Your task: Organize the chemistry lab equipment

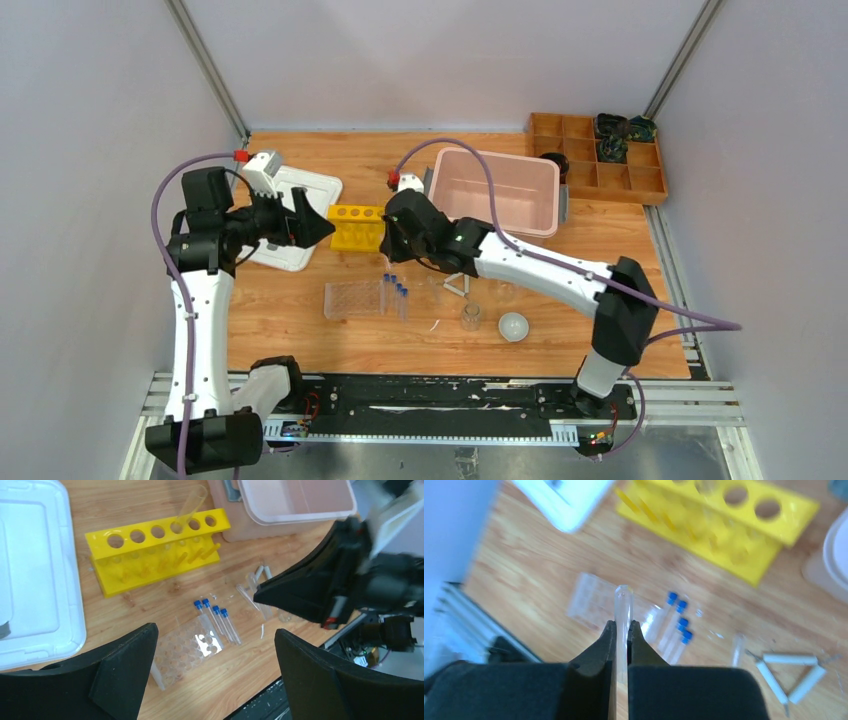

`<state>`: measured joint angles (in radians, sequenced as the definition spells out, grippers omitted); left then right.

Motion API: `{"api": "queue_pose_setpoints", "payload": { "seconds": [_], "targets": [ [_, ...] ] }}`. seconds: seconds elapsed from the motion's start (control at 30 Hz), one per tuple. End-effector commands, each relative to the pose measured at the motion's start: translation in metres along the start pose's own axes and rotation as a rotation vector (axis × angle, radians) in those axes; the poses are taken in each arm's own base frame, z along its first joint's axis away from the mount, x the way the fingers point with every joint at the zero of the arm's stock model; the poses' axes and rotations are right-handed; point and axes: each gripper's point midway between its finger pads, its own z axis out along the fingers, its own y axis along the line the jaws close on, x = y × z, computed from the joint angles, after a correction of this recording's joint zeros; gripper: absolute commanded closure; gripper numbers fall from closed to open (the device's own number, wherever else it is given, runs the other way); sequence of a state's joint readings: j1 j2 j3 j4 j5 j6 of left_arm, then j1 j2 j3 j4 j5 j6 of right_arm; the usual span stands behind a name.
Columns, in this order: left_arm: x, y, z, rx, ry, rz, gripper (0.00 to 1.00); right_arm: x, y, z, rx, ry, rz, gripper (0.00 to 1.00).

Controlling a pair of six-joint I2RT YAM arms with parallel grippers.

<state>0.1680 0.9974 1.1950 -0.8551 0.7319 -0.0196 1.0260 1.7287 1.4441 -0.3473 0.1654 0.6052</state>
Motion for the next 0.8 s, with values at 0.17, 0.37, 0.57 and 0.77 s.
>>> {"api": "queue_pose_setpoints", "payload": {
  "seconds": [0.17,0.37,0.57,0.77],
  "targets": [
    [0.009,-0.05,-0.015,0.257,-0.03,0.088,0.22,-0.11,0.1,-0.078,-0.354,-0.431,0.028,1.0],
    [0.008,-0.077,-0.026,0.398,-0.049,0.108,0.43,-0.131,0.135,-0.101,-0.474,-0.551,0.05,1.0],
    [0.006,-0.08,-0.029,0.406,-0.057,0.12,0.54,-0.136,0.15,-0.113,-0.541,-0.591,0.073,1.0],
    [0.003,-0.078,-0.027,0.404,-0.052,0.109,0.66,-0.133,0.156,-0.115,-0.563,-0.588,0.067,1.0]
  ]
}}
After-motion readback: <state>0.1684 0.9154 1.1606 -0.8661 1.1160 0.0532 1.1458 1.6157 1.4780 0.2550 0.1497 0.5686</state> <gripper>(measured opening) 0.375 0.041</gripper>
